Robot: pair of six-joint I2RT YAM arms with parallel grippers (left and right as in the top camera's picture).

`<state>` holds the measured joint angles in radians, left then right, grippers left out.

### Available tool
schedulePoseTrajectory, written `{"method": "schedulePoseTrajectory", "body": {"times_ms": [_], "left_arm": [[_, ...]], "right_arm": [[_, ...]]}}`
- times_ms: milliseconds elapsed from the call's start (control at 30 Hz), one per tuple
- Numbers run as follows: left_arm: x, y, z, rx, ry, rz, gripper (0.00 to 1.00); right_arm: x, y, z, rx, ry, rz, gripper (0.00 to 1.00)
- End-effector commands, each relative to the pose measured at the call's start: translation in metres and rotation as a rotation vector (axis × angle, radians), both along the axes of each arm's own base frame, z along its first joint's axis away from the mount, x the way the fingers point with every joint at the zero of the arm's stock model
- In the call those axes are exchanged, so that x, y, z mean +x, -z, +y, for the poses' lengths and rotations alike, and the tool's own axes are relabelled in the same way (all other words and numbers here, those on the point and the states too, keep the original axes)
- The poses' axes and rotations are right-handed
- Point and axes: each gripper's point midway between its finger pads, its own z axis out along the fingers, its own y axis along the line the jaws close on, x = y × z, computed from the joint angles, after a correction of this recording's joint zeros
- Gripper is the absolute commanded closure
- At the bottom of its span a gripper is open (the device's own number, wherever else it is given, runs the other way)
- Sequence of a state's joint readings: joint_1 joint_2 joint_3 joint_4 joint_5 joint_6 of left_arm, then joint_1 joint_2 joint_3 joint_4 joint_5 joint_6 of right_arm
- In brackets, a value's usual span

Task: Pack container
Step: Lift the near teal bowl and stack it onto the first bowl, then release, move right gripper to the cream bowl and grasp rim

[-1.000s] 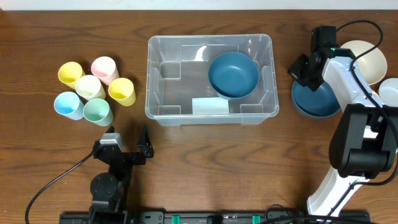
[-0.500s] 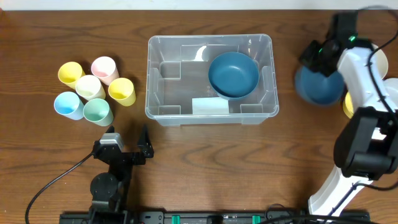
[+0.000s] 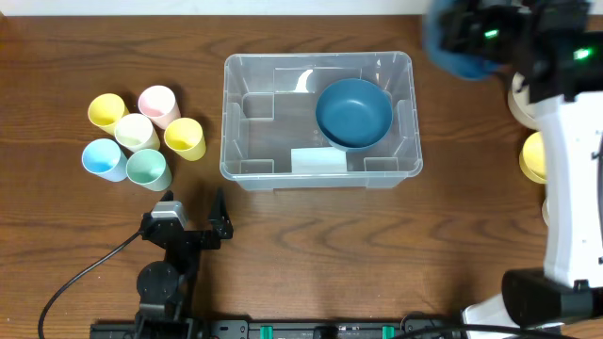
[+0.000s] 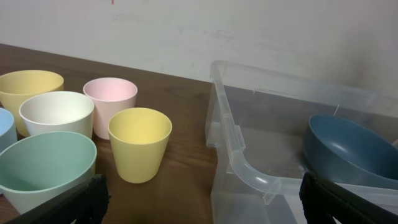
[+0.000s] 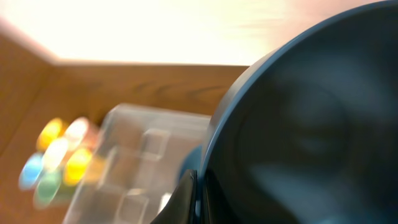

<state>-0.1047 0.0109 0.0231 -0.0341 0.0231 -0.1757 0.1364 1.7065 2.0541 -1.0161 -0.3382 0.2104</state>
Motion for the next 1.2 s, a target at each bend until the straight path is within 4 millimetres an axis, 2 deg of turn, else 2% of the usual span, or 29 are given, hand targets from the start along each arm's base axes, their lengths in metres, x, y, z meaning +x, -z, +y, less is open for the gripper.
{"method": "schedulePoseTrajectory", "body": {"times_ms": [0, 100, 200, 333, 633, 800, 833, 867, 900, 933, 967, 1067, 1167], "left_arm": [[-0.001, 0.017, 0.004, 0.025, -0.019, 0.050, 0.02], [-0.001, 0.017, 0.004, 0.024, -0.019, 0.050, 0.02], [-0.001, 0.017, 0.004, 0.025, -0.019, 0.050, 0.02], [-0.001, 0.017, 0.004, 0.025, -0.019, 0.050, 0.02], [-0.001, 0.017, 0.004, 0.025, -0.019, 0.050, 0.02], [-0.001, 0.017, 0.004, 0.024, -0.019, 0.050, 0.02], [-0.001, 0.017, 0.004, 0.025, -0.019, 0.050, 0.02], [-0.001, 0.017, 0.004, 0.025, -0.019, 0.050, 0.02], [-0.001, 0.017, 0.004, 0.025, -0.019, 0.050, 0.02], [-0.001, 0.017, 0.004, 0.024, -0.019, 0.050, 0.02], [-0.001, 0.017, 0.004, 0.024, -0.019, 0.050, 0.02], [-0.001, 0.017, 0.004, 0.024, -0.019, 0.050, 0.02], [-0.001, 0.017, 0.004, 0.025, -0.019, 0.050, 0.02]], "right_arm": [[-0.012, 0.019, 0.054, -0.136, -0.175, -0.021, 0.99], [-0.017, 0.043, 0.084, -0.243, -0.202, 0.010, 0.99], [-0.018, 0.072, 0.106, -0.335, -0.215, 0.050, 0.99], [-0.019, 0.108, 0.122, -0.416, -0.232, 0.117, 0.99], [-0.011, 0.182, 0.128, -0.493, -0.246, 0.283, 0.99], [-0.008, 0.212, 0.129, -0.519, -0.255, 0.342, 0.99], [-0.008, 0.217, 0.129, -0.523, -0.257, 0.350, 0.97], [-0.008, 0.221, 0.129, -0.527, -0.258, 0.359, 0.89], [-0.008, 0.223, 0.129, -0.529, -0.258, 0.364, 0.69], [-0.007, 0.226, 0.129, -0.531, -0.259, 0.367, 0.58], [-0.007, 0.226, 0.129, -0.530, -0.258, 0.366, 0.52], [-0.004, 0.222, 0.130, -0.522, -0.253, 0.351, 0.49], [-0.002, 0.205, 0.130, -0.509, -0.248, 0.324, 0.49]]}}
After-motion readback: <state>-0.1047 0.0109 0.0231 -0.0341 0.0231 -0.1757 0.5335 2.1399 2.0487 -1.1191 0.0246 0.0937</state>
